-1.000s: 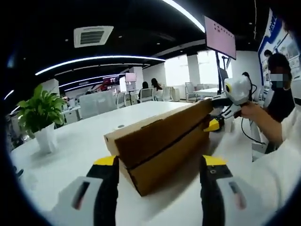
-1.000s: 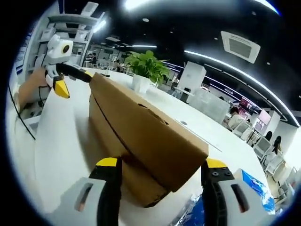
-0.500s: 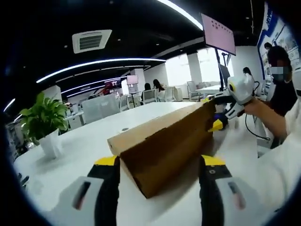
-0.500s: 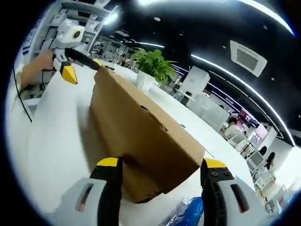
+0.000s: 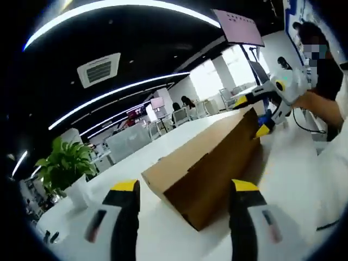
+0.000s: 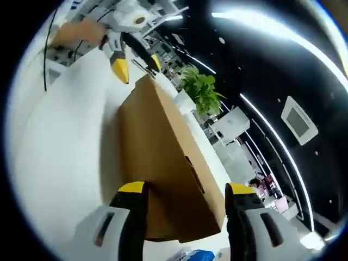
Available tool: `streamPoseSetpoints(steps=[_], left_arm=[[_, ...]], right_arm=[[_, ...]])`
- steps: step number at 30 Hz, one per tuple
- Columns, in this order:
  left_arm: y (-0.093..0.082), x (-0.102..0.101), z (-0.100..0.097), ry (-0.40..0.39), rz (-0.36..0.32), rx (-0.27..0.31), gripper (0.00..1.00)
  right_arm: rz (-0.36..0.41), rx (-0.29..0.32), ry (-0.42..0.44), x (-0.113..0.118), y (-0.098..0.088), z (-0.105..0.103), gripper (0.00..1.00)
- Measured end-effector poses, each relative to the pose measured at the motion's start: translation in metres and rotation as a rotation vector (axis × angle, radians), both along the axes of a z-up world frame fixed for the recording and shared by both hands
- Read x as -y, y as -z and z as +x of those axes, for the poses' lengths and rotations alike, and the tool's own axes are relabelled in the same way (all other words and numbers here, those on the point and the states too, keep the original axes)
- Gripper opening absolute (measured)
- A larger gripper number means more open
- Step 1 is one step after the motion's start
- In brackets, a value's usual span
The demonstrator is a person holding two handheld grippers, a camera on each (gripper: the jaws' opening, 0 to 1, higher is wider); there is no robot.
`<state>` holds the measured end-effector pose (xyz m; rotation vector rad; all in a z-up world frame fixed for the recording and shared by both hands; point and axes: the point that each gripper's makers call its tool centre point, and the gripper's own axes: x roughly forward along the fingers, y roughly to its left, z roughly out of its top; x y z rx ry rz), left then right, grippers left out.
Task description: Operate the shoe box by opening the lid, removing the specified soft item, and placing it in the target area until the item is outside and the box remains undamaged.
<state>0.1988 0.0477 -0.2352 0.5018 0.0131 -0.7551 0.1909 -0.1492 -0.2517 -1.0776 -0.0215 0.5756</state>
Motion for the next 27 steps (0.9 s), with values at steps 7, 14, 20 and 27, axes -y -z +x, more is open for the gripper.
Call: streamPoseSetpoints(steps=[7, 14, 20, 27], left_arm=[[-0.007, 0.005, -0.004, 0.045, 0.114, 0.138, 0.64], [-0.005, 0.010, -0.006, 0.041, 0.211, 0.209, 0.61], [-0.011, 0.001, -0.002, 0.011, 0.335, 0.326, 0.61], [-0.012, -0.004, 0.003, -0.022, 0.364, 0.349, 0.79]], right_arm=[[-0.063, 0.062, -0.080, -0.001, -0.007, -0.004, 0.57], [-0.155, 0.135, -0.066, 0.004, -0.014, -0.009, 0.55], [-0.200, 0.168, -0.062, 0.010, -0.016, -0.014, 0.62], [-0.113, 0.267, -0.040, 0.016, -0.048, -0.024, 0.57]])
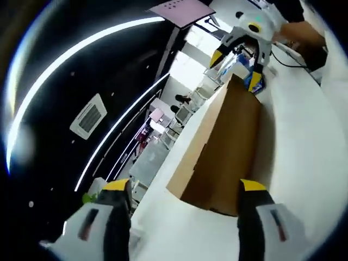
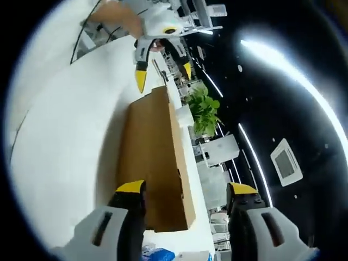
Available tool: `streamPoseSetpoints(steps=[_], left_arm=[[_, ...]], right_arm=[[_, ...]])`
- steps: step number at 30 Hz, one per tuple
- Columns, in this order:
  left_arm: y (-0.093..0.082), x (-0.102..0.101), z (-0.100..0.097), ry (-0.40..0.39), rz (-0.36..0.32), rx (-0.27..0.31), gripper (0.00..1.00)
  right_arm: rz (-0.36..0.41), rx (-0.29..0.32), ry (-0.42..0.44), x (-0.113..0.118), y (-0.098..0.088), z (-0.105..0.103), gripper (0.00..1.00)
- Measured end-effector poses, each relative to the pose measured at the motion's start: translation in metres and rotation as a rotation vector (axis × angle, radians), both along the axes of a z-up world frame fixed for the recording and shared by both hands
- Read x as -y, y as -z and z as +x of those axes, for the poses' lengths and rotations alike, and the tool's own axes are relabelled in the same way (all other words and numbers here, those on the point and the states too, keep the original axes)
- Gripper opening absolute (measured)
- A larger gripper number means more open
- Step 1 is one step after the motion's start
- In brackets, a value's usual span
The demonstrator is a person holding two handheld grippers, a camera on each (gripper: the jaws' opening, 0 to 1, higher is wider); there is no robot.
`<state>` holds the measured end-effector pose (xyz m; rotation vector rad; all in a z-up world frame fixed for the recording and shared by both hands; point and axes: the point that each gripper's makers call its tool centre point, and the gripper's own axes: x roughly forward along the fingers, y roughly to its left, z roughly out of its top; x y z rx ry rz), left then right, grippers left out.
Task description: Operate the shoe box by opening the lid, removing the specified soft item, and placing it in the target area until the item is outside and the box remains undamaged.
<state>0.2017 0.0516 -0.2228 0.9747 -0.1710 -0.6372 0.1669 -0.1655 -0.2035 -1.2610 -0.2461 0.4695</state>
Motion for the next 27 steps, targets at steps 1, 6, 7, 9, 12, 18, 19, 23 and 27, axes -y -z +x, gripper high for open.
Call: streamPoseSetpoints(steps=[1, 6, 7, 9, 12, 18, 19, 23, 27], left_arm=[[-0.001, 0.000, -0.001, 0.004, -0.007, -0.004, 0.80], [-0.002, -0.003, -0.004, -0.050, -0.036, -0.044, 0.72], [-0.003, -0.002, -0.003, -0.045, 0.004, -0.008, 0.72], [-0.004, 0.002, -0.005, -0.031, -0.042, -0.027, 0.69], [0.006, -0.002, -0.004, -0.065, -0.085, -0.129, 0.63], [-0.021, 0.004, -0.011, -0.025, -0.234, -0.070, 0.72], [-0.023, 0.003, -0.012, -0.019, -0.220, -0.054, 0.73], [-0.019, -0.005, -0.005, -0.063, -0.278, -0.109, 0.80], [-0.008, -0.008, 0.000, -0.074, -0.125, -0.049, 0.79]], right_arm=[[0.021, 0.005, 0.030, 0.003, -0.004, -0.001, 0.57], [0.141, -0.107, 0.039, 0.007, 0.005, -0.004, 0.60], [0.137, -0.100, 0.037, 0.008, 0.005, -0.005, 0.58], [0.178, -0.125, 0.078, 0.014, 0.007, -0.007, 0.42], [0.331, -0.101, -0.014, 0.001, -0.012, -0.012, 0.63], [0.416, -0.087, -0.064, 0.000, -0.025, -0.018, 0.87], [0.421, -0.108, -0.078, -0.003, -0.022, -0.019, 0.89], [0.399, -0.163, -0.084, -0.012, -0.010, -0.020, 0.90], [0.415, -0.181, -0.090, -0.016, -0.007, -0.019, 0.90]])
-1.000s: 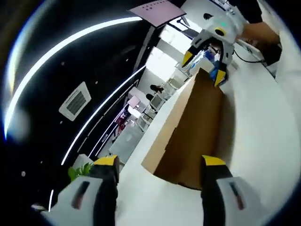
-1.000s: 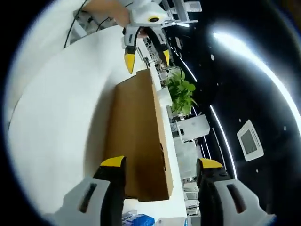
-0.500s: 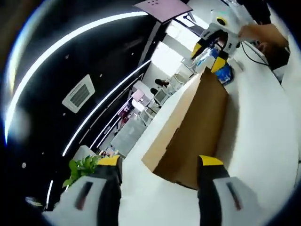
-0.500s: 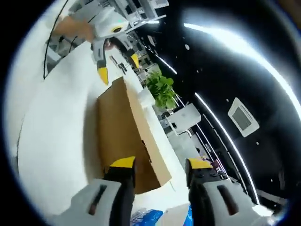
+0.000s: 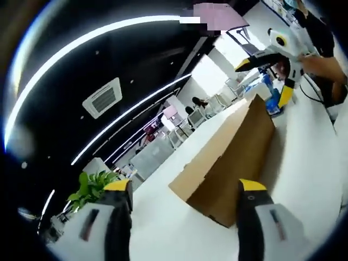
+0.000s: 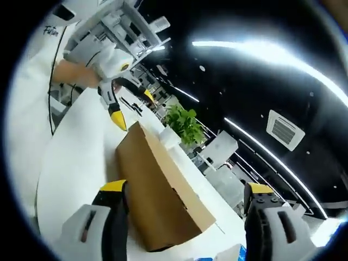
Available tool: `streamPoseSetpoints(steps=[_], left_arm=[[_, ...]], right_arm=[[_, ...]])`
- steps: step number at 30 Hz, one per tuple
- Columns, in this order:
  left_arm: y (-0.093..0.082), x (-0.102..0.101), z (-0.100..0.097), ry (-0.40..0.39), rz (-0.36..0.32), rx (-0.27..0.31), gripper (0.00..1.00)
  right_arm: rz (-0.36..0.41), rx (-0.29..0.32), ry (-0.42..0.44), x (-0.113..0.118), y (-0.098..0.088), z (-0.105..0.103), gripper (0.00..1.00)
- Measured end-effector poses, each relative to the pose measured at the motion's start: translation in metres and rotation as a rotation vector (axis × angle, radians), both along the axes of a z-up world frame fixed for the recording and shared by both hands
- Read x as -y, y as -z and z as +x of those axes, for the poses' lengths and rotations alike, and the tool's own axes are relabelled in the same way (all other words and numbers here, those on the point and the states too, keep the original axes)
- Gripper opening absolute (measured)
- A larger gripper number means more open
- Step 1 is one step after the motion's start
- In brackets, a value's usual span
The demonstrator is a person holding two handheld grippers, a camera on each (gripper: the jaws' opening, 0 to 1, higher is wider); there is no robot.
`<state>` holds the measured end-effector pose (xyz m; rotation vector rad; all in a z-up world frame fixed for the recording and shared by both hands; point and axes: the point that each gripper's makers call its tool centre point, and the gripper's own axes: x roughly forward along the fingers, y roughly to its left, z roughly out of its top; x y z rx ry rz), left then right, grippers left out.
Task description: Operate the shoe box by opening the lid, removing the specified soft item, and placing it in the target area until the item is outside and the box remains undamaged.
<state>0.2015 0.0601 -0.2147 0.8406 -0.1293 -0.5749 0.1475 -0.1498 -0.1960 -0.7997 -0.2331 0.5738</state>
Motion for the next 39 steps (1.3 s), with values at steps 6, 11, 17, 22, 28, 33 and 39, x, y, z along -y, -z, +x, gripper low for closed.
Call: streamPoseSetpoints(steps=[6, 11, 17, 22, 28, 33, 39], left_arm=[[0.007, 0.002, 0.004, -0.024, 0.140, 0.099, 0.65], [0.012, 0.006, 0.003, -0.023, 0.124, 0.089, 0.52], [-0.001, -0.002, 0.003, -0.056, -0.048, 0.084, 0.52], [-0.003, -0.004, 0.003, -0.064, 0.017, 0.128, 0.56], [0.008, 0.000, 0.004, -0.031, 0.096, 0.082, 0.56], [0.012, 0.006, 0.001, -0.006, 0.252, 0.144, 0.56], [0.014, 0.006, 0.004, -0.010, 0.204, 0.098, 0.54]], right_arm=[[-0.144, 0.062, 0.068, 0.010, 0.006, 0.007, 0.64], [-0.148, 0.086, 0.058, 0.010, 0.009, 0.005, 0.55], [0.081, 0.047, -0.056, 0.003, -0.002, -0.001, 0.64], [0.117, 0.091, -0.043, 0.007, -0.012, -0.001, 0.76], [-0.090, 0.121, 0.024, 0.010, 0.000, 0.004, 0.67], [-0.121, 0.014, 0.085, 0.018, 0.016, 0.009, 0.58], [-0.220, 0.076, 0.086, 0.013, 0.021, 0.009, 0.48]])
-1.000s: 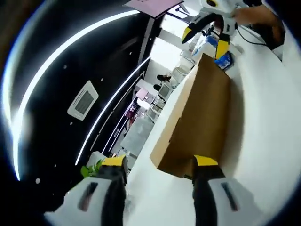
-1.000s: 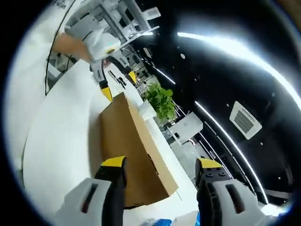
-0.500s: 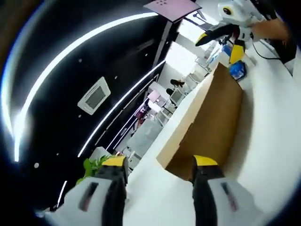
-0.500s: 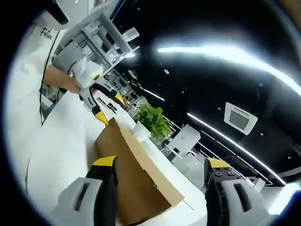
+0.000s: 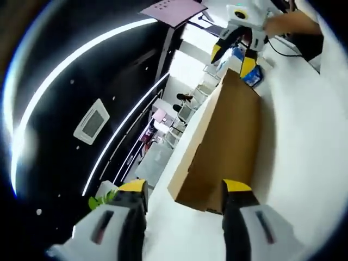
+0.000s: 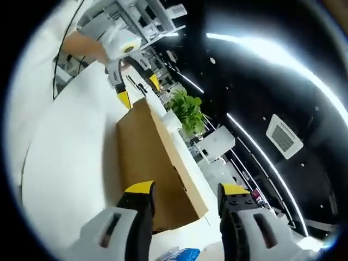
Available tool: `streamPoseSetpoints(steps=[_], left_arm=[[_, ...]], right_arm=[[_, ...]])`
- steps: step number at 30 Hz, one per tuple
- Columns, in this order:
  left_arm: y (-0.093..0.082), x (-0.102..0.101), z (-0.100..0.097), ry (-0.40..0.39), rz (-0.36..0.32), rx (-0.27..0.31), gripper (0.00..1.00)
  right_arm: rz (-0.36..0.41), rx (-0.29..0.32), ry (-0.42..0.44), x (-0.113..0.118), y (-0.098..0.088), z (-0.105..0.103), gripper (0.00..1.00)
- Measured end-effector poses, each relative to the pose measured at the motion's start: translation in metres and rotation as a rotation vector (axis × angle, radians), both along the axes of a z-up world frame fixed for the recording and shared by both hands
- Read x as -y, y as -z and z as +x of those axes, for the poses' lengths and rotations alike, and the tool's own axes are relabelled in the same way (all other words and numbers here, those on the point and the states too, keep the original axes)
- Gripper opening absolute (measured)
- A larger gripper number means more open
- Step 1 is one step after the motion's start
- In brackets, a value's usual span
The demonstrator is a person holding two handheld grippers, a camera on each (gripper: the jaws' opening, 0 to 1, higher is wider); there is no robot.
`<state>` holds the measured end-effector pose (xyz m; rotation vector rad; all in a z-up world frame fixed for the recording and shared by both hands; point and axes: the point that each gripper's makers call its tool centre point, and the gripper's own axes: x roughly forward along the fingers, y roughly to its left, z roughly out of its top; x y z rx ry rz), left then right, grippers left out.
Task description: Operate the shoe box by opening the lid, removing the specified soft item, and placing it in the target area until the item is outside and the box remains undamaged.
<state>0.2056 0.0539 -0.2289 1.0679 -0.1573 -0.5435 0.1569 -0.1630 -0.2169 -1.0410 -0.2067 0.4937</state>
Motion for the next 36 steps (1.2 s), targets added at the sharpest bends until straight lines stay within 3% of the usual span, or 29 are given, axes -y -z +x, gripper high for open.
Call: streamPoseSetpoints(steps=[1, 4, 10, 14, 21, 26, 36], left_arm=[[-0.001, -0.003, 0.003, -0.018, 0.009, 0.013, 0.54], [0.003, 0.006, -0.001, 0.048, -0.033, -0.034, 0.58], [0.014, 0.004, 0.003, 0.019, 0.002, -0.061, 0.61], [0.015, 0.007, 0.003, 0.033, 0.001, -0.039, 0.62], [0.021, 0.007, 0.007, 0.033, 0.017, -0.043, 0.61], [0.027, 0.011, 0.006, 0.041, 0.080, -0.033, 0.59], [0.025, 0.016, 0.005, 0.048, 0.069, -0.025, 0.43]], right_arm=[[-0.029, 0.006, 0.005, 0.000, 0.001, 0.000, 0.48], [-0.108, 0.046, 0.004, -0.001, 0.002, 0.001, 0.47], [-0.107, 0.056, -0.020, -0.002, 0.003, 0.001, 0.44], [-0.133, 0.068, -0.021, -0.001, 0.008, 0.004, 0.45], [-0.112, 0.057, -0.005, 0.011, 0.016, 0.015, 0.42], [-0.137, 0.025, 0.011, 0.015, 0.024, 0.016, 0.42], [-0.204, 0.019, 0.043, 0.017, 0.028, 0.017, 0.35]])
